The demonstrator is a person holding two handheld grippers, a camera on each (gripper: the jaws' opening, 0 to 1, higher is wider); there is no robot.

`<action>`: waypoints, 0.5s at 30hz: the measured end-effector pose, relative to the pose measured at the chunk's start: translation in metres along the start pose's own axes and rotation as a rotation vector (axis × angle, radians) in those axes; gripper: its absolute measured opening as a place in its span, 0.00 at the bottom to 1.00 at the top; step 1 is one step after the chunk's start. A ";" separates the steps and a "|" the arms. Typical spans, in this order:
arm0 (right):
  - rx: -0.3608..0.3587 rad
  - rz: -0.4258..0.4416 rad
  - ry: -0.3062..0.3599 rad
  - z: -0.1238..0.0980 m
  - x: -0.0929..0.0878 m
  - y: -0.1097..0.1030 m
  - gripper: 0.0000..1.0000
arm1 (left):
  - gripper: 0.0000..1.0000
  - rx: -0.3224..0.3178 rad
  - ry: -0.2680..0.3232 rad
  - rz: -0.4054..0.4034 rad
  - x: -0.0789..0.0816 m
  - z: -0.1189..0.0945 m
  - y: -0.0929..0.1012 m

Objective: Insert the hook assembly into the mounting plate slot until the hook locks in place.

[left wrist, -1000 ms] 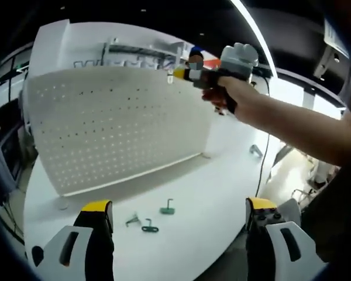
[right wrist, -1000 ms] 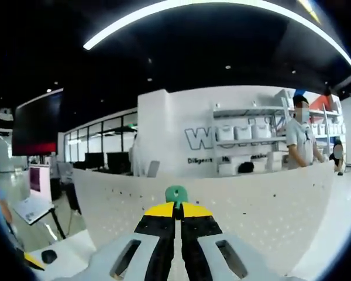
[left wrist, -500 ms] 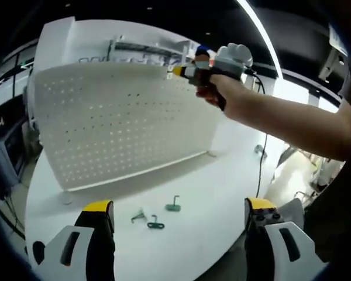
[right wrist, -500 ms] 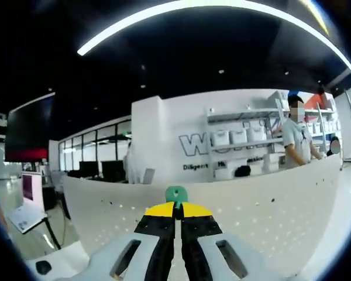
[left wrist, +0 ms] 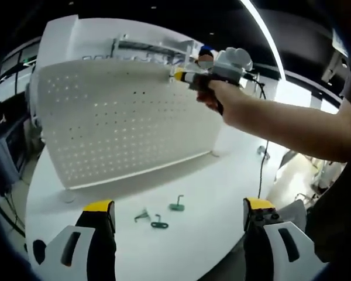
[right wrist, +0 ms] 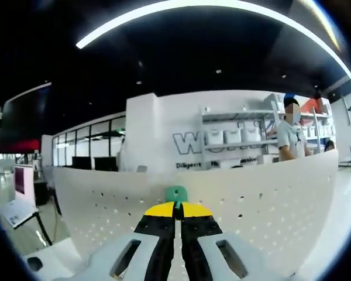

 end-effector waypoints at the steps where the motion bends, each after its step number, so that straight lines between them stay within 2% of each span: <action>1: -0.009 -0.007 0.000 0.001 -0.001 0.001 0.00 | 0.92 0.001 0.000 -0.003 0.000 0.000 -0.001; 5: -0.023 0.011 -0.009 0.004 -0.007 0.001 0.00 | 0.91 0.003 0.002 -0.009 -0.001 -0.001 -0.002; 15: -0.053 -0.035 -0.008 0.001 -0.012 -0.003 0.00 | 0.90 -0.002 0.000 -0.026 -0.003 0.002 -0.003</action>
Point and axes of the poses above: the point that each gripper's makers call its tool centre point, and the gripper's own axes: z roughly forward along the fingers, y roughly to its right, x roughly out of its top, the point moved 1 cm from there along -z, roughly backward along the fingers, and after that the axes turned 5 degrees about -x, right-handed, at the moved point
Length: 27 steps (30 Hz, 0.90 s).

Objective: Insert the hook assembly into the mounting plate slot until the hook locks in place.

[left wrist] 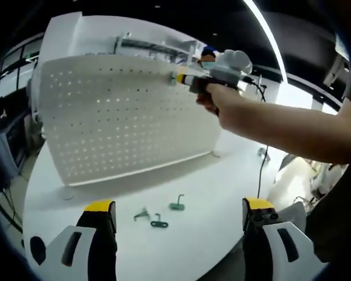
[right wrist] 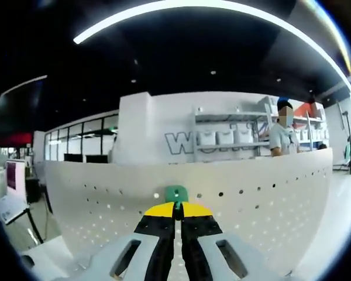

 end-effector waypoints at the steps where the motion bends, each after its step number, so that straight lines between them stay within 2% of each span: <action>1: -0.001 -0.001 -0.003 0.000 -0.002 0.000 0.00 | 0.90 0.000 0.000 0.000 0.000 0.000 0.000; 3: -0.005 0.015 -0.005 0.000 -0.003 0.000 0.00 | 0.90 0.000 0.002 0.000 0.001 0.000 -0.001; 10: -0.004 -0.023 -0.009 -0.001 -0.002 -0.001 0.01 | 0.90 0.006 0.002 -0.014 -0.002 -0.002 -0.004; 13: 0.015 -0.052 -0.045 0.001 -0.003 -0.003 0.01 | 0.90 0.005 0.000 -0.012 -0.002 -0.002 -0.003; 16: 0.021 0.012 -0.062 0.003 -0.001 -0.003 0.03 | 0.90 0.004 -0.002 -0.009 -0.001 -0.002 -0.003; 17: 0.012 0.010 -0.049 0.005 0.002 -0.001 0.04 | 0.90 0.005 0.000 -0.008 0.000 -0.002 -0.003; 21: 0.027 -0.003 -0.065 0.006 0.001 -0.004 0.07 | 0.89 0.008 0.000 -0.003 0.000 -0.004 -0.004; 27: 0.040 -0.002 -0.043 0.002 0.012 -0.006 0.09 | 0.89 0.011 0.002 -0.008 0.000 -0.005 -0.003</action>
Point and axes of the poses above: the point that each gripper's makers call its tool centre point, and the gripper's own axes: z roughly forward along the fingers, y roughly to its right, x roughly out of its top, the point moved 1 cm from there along -z, roughly backward along the fingers, and after that the axes turned 5 degrees about -x, right-handed, at the moved point
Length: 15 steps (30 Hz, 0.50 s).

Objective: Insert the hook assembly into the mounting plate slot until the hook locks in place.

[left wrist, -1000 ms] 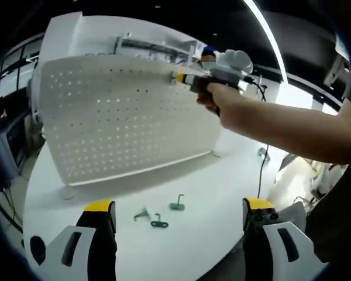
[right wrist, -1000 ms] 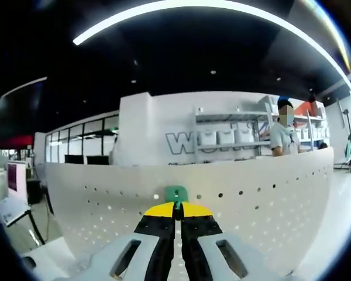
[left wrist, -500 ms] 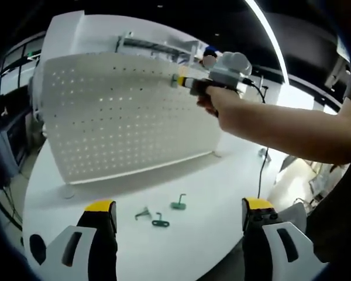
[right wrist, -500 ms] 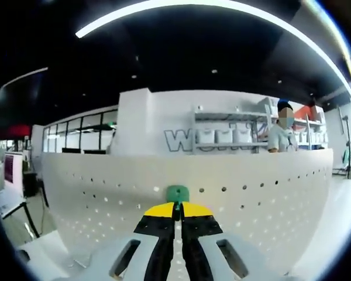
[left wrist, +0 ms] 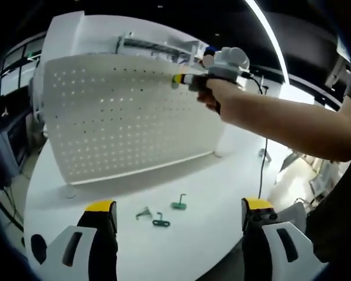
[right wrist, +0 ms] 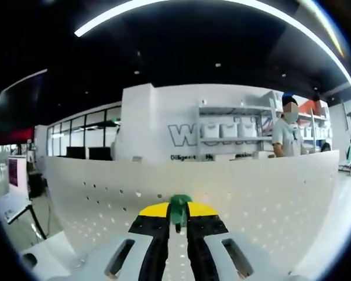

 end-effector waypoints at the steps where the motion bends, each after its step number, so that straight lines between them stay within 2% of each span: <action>1: 0.007 -0.001 0.011 -0.001 0.003 -0.001 0.10 | 0.89 0.000 0.001 0.002 0.001 0.000 0.001; 4: 0.029 0.008 0.055 -0.004 0.018 -0.005 0.16 | 0.89 -0.001 0.004 0.004 0.001 -0.001 0.002; 6: 0.029 -0.049 0.074 -0.006 0.029 -0.004 0.15 | 0.89 -0.009 -0.001 0.003 0.000 0.000 0.004; 8: 0.034 -0.034 0.088 -0.009 0.037 -0.003 0.15 | 0.90 -0.012 -0.001 0.008 0.000 -0.001 0.007; 13: 0.040 -0.005 0.096 -0.020 0.050 0.004 0.16 | 0.90 -0.014 0.011 0.010 0.003 -0.002 0.012; 15: 0.042 -0.022 0.092 -0.025 0.050 0.006 0.17 | 0.90 -0.016 0.004 0.016 0.001 -0.003 0.015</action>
Point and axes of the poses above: the point that each gripper's makers call its tool centre point, and the gripper's own axes: z roughly forward along the fingers, y roughly to its right, x roughly out of its top, the point moved 1 cm from there along -z, roughly backward along the fingers, and after that the axes turned 5 degrees about -x, right-handed, at the moved point
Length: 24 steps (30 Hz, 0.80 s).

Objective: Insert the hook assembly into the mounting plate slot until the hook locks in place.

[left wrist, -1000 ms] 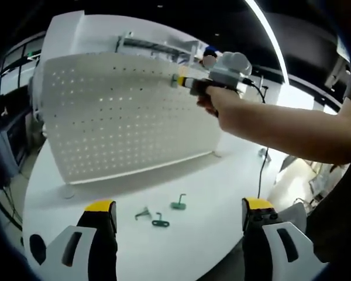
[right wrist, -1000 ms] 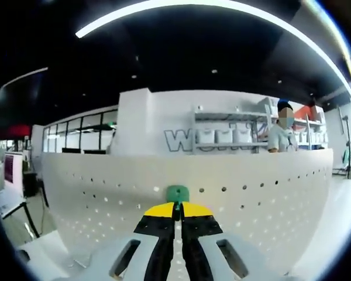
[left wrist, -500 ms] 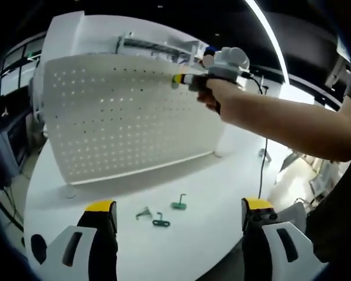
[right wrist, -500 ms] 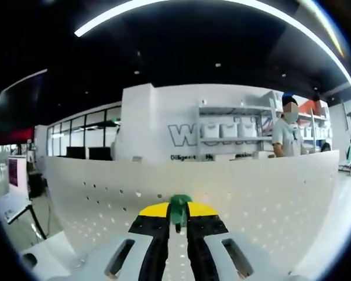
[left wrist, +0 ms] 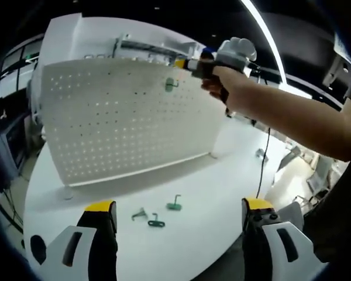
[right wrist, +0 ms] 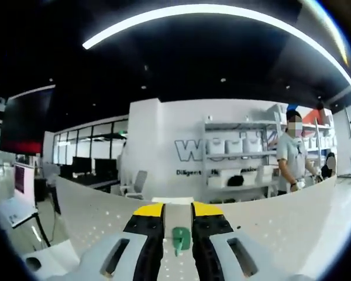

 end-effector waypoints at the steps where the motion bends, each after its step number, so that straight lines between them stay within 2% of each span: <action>1: 0.005 -0.012 -0.001 -0.003 0.000 0.000 0.17 | 0.90 -0.001 -0.003 0.002 -0.001 0.000 0.001; 4: 0.016 -0.019 -0.019 -0.014 -0.004 0.002 0.17 | 0.90 -0.005 -0.002 0.000 -0.001 -0.001 0.003; 8: 0.030 -0.013 -0.048 -0.032 -0.014 0.003 0.18 | 0.90 -0.026 0.011 -0.048 -0.003 -0.001 0.005; 10: 0.077 -0.009 -0.055 -0.044 -0.016 -0.005 0.19 | 0.90 -0.024 0.010 -0.050 -0.004 -0.001 0.005; 12: 0.146 -0.086 -0.078 -0.058 -0.022 -0.017 0.20 | 0.91 -0.023 0.007 -0.058 -0.006 -0.002 0.004; 15: 0.213 -0.119 -0.102 -0.079 -0.032 -0.031 0.20 | 0.91 -0.023 -0.009 -0.070 -0.013 -0.001 0.002; 24: 0.335 -0.074 -0.213 -0.139 -0.075 -0.066 0.20 | 0.90 -0.013 -0.031 -0.077 -0.023 -0.002 0.000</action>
Point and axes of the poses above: the point that each gripper's makers call its tool centre point, and the gripper's own axes: z roughly forward along the fingers, y roughly to its right, x roughly out of its top, the point moved 1 cm from there along -z, roughly backward along the fingers, and after that the axes turned 5 degrees about -x, right-handed, at the moved point
